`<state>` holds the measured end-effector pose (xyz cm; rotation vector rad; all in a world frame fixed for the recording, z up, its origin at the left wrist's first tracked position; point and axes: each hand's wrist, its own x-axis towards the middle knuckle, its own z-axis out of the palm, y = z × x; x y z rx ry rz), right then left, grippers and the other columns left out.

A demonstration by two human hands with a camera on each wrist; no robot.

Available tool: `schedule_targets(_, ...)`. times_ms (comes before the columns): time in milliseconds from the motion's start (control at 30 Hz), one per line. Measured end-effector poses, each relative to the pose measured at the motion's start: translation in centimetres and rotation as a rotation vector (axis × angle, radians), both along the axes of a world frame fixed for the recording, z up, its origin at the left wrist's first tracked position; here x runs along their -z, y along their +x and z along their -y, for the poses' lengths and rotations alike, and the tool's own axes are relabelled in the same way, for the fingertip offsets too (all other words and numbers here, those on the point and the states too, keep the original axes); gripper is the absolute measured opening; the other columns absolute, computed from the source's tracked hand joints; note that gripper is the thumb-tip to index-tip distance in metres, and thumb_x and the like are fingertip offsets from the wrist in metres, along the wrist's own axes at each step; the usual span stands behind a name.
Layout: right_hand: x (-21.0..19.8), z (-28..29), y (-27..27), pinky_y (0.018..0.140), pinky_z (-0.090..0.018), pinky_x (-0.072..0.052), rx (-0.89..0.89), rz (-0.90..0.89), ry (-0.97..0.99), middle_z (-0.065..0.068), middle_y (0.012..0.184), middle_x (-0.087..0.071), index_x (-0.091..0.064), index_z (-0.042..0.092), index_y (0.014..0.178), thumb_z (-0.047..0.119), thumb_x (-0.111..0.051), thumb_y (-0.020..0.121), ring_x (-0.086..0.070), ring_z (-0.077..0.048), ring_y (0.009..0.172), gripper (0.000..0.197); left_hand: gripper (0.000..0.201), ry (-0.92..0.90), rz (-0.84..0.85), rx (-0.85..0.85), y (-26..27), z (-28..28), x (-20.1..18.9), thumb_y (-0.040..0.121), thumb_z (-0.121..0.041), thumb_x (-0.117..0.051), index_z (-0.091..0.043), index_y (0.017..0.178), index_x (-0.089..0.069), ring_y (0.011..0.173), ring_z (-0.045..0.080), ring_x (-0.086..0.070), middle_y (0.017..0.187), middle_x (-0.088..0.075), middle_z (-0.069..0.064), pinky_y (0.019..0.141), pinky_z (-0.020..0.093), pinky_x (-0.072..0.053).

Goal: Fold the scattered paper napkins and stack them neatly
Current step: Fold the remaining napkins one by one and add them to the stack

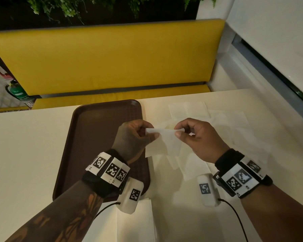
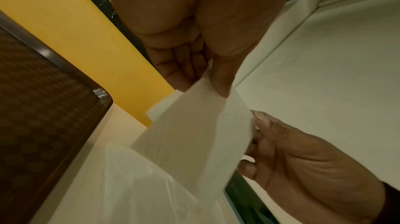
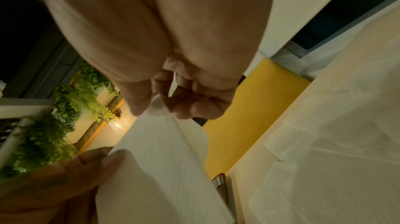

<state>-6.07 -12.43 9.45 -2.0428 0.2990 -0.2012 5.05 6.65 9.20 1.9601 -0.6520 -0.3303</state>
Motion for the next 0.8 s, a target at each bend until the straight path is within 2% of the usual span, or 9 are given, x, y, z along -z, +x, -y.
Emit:
schedule_targets(100, -0.4, -0.4, 0.3, 0.084, -0.013, -0.036, -0.036, -0.038, -0.156, 0.011, 0.115, -0.054, -0.063, 0.035, 0.096, 0.034, -0.070, 0.085, -0.045, -0.007, 0.107, 0.014, 0.014, -0.069, -0.089, 0.003, -0.1, 0.2, -0.4, 0.075, -0.018, -0.075, -0.016, 0.085, -0.066, 0.078, 0.028, -0.070, 0.088, -0.072, 0.012, 0.072, 0.043, -0.060)
schedule_targets(167, -0.8, -0.6, 0.8, 0.087, -0.009, -0.032, -0.064, -0.032, -0.217, 0.011, 0.119, -0.055, -0.063, 0.032, 0.096, 0.029, -0.068, 0.088, -0.043, -0.007, 0.110, 0.010, 0.013, -0.069, -0.081, 0.006, -0.2, 0.3, -0.7, 0.075, -0.018, -0.076, -0.016, 0.083, -0.066, 0.078, 0.030, -0.069, 0.088, -0.072, 0.013, 0.073, 0.047, -0.059)
schedule_targets(300, -1.6, -0.4, 1.1, 0.071, -0.017, -0.043, -0.103, -0.032, -0.170, 0.008, 0.087, -0.067, -0.069, 0.021, 0.092, 0.026, -0.062, 0.093, -0.057, -0.003, 0.079, 0.009, 0.016, 0.017, 0.060, 0.017, -0.1, 0.1, -0.6, 0.073, -0.034, -0.074, -0.031, 0.072, -0.058, 0.085, 0.020, -0.063, 0.101, -0.062, 0.001, 0.070, 0.037, -0.058)
schedule_targets(400, -2.0, -0.5, 1.2, 0.068, -0.017, -0.048, -0.108, -0.032, -0.146, 0.007, 0.083, -0.069, -0.069, 0.022, 0.089, 0.027, -0.062, 0.093, -0.062, -0.006, 0.077, 0.010, 0.010, -0.071, -0.120, 0.055, 0.2, 0.1, -1.0, 0.078, -0.024, -0.071, -0.024, 0.078, -0.061, 0.084, 0.023, -0.067, 0.097, -0.068, 0.006, 0.074, 0.043, -0.059)
schedule_targets(500, -2.1, -0.9, 1.5, 0.060, -0.008, -0.043, -0.115, -0.018, -0.083, 0.012, 0.077, -0.068, -0.069, 0.017, 0.089, 0.020, -0.062, 0.093, -0.062, 0.003, 0.070, 0.009, 0.007, -0.137, -0.302, 0.074, 0.0, -0.3, -1.6, 0.083, -0.014, -0.066, -0.010, 0.087, -0.062, 0.073, 0.016, -0.068, 0.086, -0.069, 0.007, 0.064, 0.028, -0.058)
schedule_targets(600, -2.1, -1.0, 1.5, 0.055, -0.006, -0.041, -0.113, -0.018, -0.049, 0.017, 0.063, -0.064, -0.067, 0.013, 0.086, 0.013, -0.060, 0.095, -0.058, 0.005, 0.058, 0.011, 0.019, -0.054, -0.301, 0.074, 0.0, -0.7, -1.4, 0.088, -0.020, -0.060, -0.005, 0.100, -0.063, 0.079, 0.017, -0.069, 0.094, -0.071, 0.008, 0.066, 0.024, -0.058)
schedule_targets(667, -2.1, -0.9, 1.2, 0.052, -0.006, -0.040, -0.105, -0.031, -0.009, 0.017, 0.057, -0.063, -0.066, 0.007, 0.086, 0.009, -0.059, 0.095, -0.057, 0.003, 0.050, 0.012, 0.019, -0.040, -0.303, 0.047, 0.0, -1.1, -1.1, 0.089, -0.022, -0.059, -0.006, 0.099, -0.064, 0.078, 0.017, -0.069, 0.094, -0.071, 0.008, 0.065, 0.024, -0.058)
schedule_targets(733, -2.2, -1.0, 1.1, 0.051, -0.006, -0.040, -0.101, -0.053, 0.028, 0.011, 0.057, -0.064, -0.066, 0.003, 0.088, 0.008, -0.059, 0.095, -0.056, 0.001, 0.047, 0.011, 0.017, -0.054, -0.320, 0.034, -0.2, -1.6, -0.9, 0.090, -0.022, -0.059, -0.008, 0.097, -0.064, 0.076, 0.013, -0.070, 0.092, -0.072, 0.006, 0.063, 0.020, -0.057)
schedule_targets(800, -2.1, -1.4, 1.2, 0.052, -0.006, -0.041, -0.113, -0.089, 0.012, 0.010, 0.059, -0.063, -0.068, 0.007, 0.090, 0.013, -0.061, 0.094, -0.056, 0.002, 0.048, 0.009, 0.020, -0.070, -0.348, 0.025, -0.3, -1.9, -0.7, 0.090, -0.023, -0.058, -0.007, 0.099, -0.065, 0.081, 0.018, -0.071, 0.095, -0.072, 0.008, 0.066, 0.024, -0.057)
